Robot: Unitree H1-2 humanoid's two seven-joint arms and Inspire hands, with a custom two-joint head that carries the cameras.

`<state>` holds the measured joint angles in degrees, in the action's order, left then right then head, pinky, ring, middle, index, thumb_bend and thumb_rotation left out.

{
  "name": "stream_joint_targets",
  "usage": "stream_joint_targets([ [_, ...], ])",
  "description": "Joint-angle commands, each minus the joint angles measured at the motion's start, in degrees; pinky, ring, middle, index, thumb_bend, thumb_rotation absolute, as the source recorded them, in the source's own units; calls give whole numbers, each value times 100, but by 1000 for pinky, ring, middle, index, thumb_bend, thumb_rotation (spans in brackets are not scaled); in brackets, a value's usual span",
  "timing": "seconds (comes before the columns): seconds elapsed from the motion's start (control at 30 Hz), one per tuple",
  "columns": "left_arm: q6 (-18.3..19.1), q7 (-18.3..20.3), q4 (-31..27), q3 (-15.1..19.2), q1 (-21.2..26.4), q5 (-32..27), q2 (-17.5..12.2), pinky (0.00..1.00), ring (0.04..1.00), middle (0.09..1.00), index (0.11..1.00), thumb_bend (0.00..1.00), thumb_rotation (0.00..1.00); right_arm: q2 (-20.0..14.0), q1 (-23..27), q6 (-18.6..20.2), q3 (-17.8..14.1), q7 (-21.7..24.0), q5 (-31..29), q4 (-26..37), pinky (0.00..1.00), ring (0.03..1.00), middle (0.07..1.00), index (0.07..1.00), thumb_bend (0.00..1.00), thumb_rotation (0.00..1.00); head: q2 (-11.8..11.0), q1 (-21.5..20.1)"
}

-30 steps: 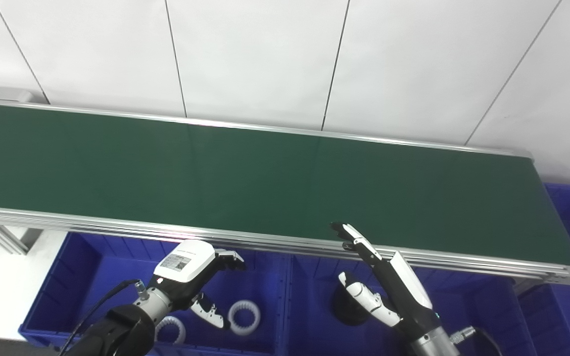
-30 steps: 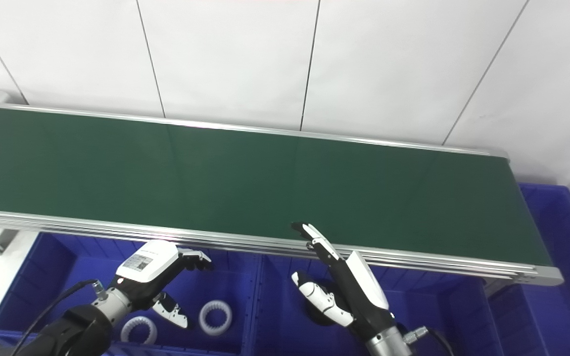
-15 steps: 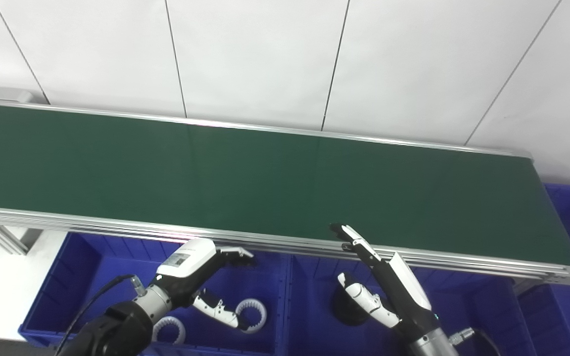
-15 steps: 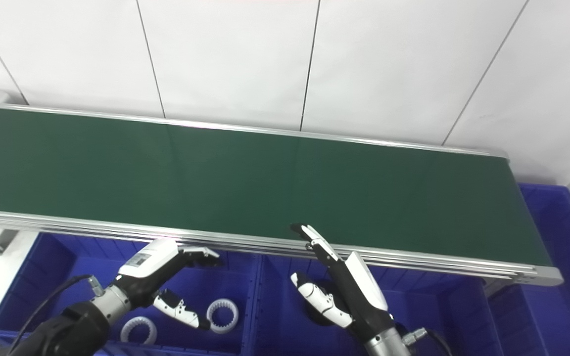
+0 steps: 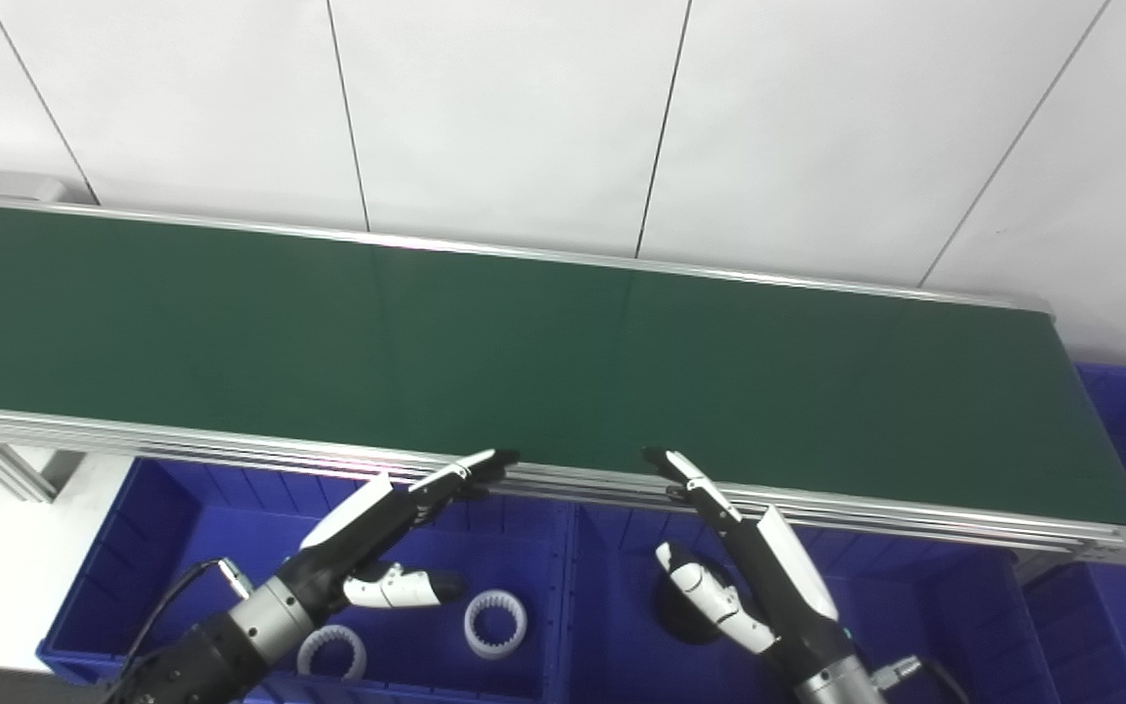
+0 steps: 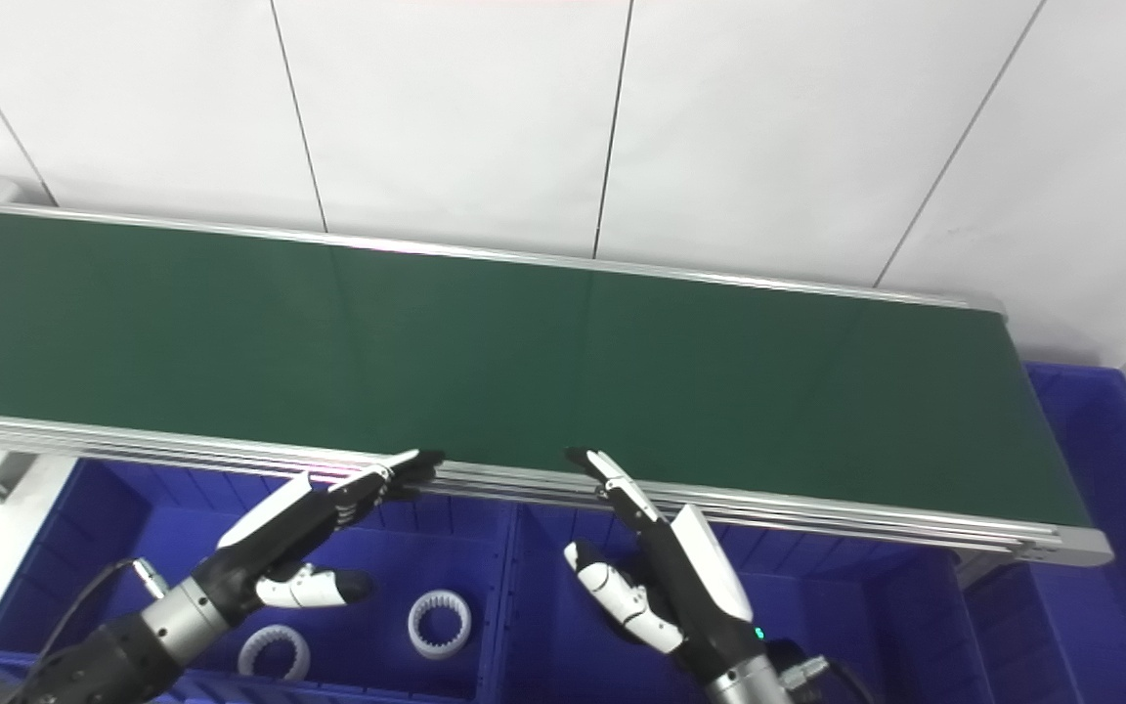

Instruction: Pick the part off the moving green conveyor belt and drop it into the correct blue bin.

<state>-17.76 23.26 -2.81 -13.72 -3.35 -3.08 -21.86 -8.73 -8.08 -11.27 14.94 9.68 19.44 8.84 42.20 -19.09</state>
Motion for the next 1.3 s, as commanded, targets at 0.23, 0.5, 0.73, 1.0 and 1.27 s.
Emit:
stream_joint_targets([
  [0.23,-208,422,158,180,197,-441,-162,940,988,1000,974,527,810,176,26,-318,155,-293,180,-240,905,954,973,952,431,998,-72,-347],
  [0.5,-353,543,332,251,205,-481,-116,957,992,1000,976,523,830,192,33,-291,174,-349,198,-272,891,944,971,949,423,1000,-83,-386],
  [0.73,-692,731,683,328,249,-592,-193,964,988,998,976,533,841,324,128,-385,279,-464,325,-495,876,937,969,945,423,969,-324,-1564],
  [1.0,-654,861,893,338,163,-599,-120,1000,1000,1000,992,451,833,323,209,-635,365,-639,384,-829,914,961,978,954,494,1000,-249,-978],
  [1.27,-870,844,901,327,104,-606,93,935,972,992,975,620,830,191,-6,-665,243,-603,152,-400,895,951,972,949,434,980,-162,-362],
])
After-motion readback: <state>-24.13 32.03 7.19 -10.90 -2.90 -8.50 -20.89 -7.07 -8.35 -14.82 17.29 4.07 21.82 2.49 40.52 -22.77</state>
